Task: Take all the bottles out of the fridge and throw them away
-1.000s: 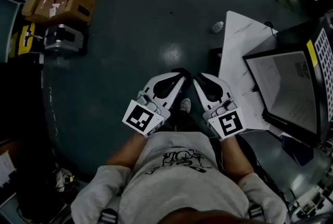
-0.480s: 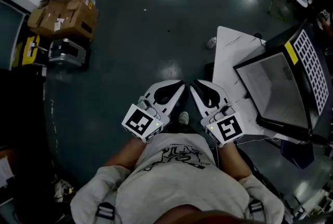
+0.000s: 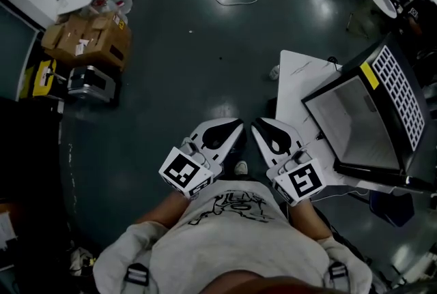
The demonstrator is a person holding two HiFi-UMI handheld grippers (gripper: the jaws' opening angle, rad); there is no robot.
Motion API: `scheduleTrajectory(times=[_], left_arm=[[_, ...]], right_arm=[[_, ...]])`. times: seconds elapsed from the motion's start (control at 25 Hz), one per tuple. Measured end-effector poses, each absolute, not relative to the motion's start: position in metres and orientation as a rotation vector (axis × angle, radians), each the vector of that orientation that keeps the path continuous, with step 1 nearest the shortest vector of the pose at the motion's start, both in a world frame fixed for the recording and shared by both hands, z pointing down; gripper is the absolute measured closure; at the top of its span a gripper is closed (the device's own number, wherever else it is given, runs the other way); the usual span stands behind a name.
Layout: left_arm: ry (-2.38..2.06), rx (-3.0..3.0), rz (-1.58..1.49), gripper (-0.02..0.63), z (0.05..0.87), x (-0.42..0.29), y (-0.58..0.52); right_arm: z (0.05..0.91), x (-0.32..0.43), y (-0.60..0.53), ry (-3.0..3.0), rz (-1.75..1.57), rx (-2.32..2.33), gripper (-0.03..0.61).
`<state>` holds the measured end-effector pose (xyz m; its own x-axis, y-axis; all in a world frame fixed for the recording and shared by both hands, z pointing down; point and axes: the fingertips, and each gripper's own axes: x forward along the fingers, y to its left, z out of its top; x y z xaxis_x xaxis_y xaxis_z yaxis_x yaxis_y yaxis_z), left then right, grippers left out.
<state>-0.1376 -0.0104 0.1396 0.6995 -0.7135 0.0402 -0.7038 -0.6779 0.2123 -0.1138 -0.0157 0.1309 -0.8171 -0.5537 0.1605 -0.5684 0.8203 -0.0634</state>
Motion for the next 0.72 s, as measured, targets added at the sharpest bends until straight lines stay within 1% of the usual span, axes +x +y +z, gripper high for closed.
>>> scheduleTrajectory(times=[0.2, 0.72], left_arm=[[-1.148, 2.715, -0.092, 0.601, 0.130, -0.135, -0.007], [-1.133, 2.730, -0.106, 0.601, 0.121, -0.129, -0.002]], right_arm=[[0.120, -0.109, -0.011, -2.872, 0.127, 0.915, 0.534], [0.114, -0.104, -0.006, -2.875, 0.128, 0.935, 0.537]])
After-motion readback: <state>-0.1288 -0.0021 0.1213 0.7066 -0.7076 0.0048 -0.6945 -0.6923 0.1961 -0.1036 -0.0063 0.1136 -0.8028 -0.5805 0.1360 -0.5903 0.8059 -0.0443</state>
